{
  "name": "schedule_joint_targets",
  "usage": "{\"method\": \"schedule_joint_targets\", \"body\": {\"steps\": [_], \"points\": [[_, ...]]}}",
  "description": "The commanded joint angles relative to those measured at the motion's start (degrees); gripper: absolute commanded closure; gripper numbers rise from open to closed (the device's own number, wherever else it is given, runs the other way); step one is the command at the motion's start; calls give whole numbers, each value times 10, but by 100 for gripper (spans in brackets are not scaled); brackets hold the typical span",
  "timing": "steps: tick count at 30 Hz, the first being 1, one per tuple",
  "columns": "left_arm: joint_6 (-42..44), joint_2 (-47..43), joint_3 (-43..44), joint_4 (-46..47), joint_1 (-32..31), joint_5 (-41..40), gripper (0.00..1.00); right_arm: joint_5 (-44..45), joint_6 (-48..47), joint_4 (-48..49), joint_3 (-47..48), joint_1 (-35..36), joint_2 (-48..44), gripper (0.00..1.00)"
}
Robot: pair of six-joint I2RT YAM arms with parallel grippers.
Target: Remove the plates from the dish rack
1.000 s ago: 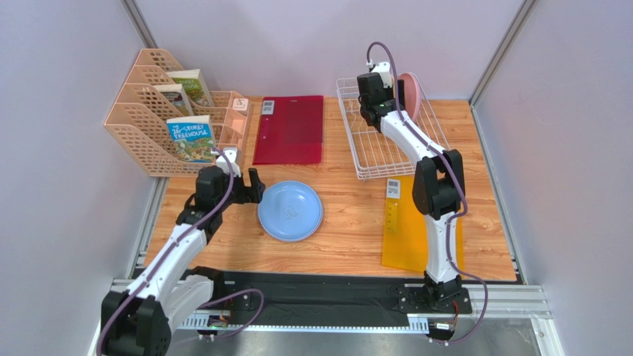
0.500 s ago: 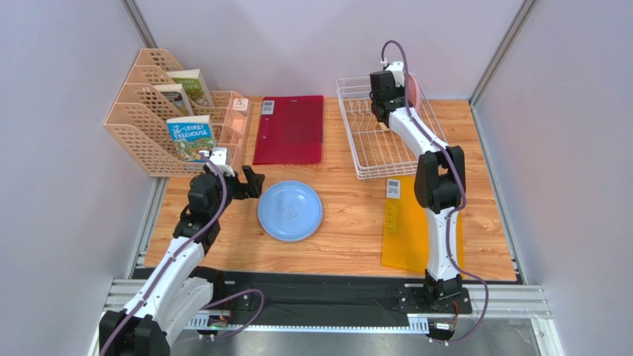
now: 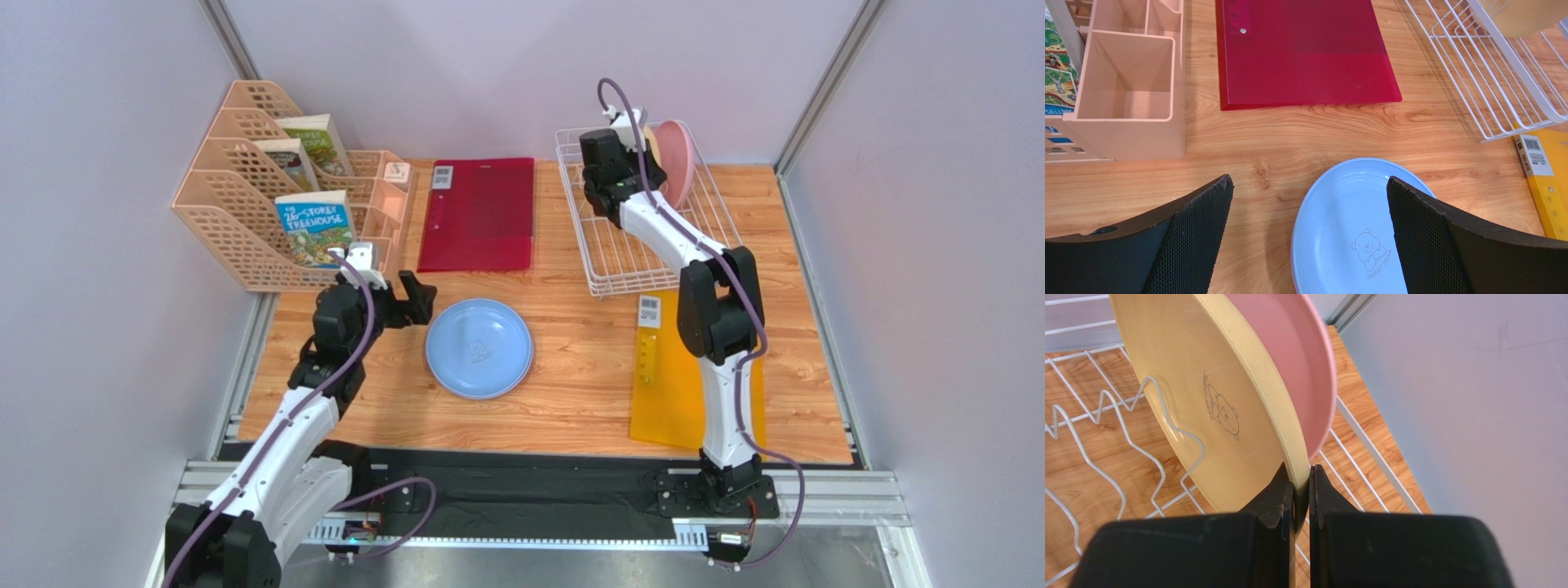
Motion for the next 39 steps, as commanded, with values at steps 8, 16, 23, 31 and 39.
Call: {"method": "schedule_joint_targets", "body": {"steps": [8, 16, 23, 31, 39], "points": [[-9, 11, -1, 30, 1, 0, 0, 76, -22, 140, -102, 46, -148, 100], [-26, 37, 2, 64, 1, 36, 0, -34, 104, -16, -148, 67, -278, 100], [-53, 88, 24, 102, 1, 93, 0, -241, 176, -56, -260, 72, -379, 100], [-164, 218, 84, 261, -5, 205, 0, -407, 215, -19, -327, 72, -419, 100], [-212, 344, 161, 340, -30, 227, 2, -504, 237, 4, -337, 72, -427, 100]]}}
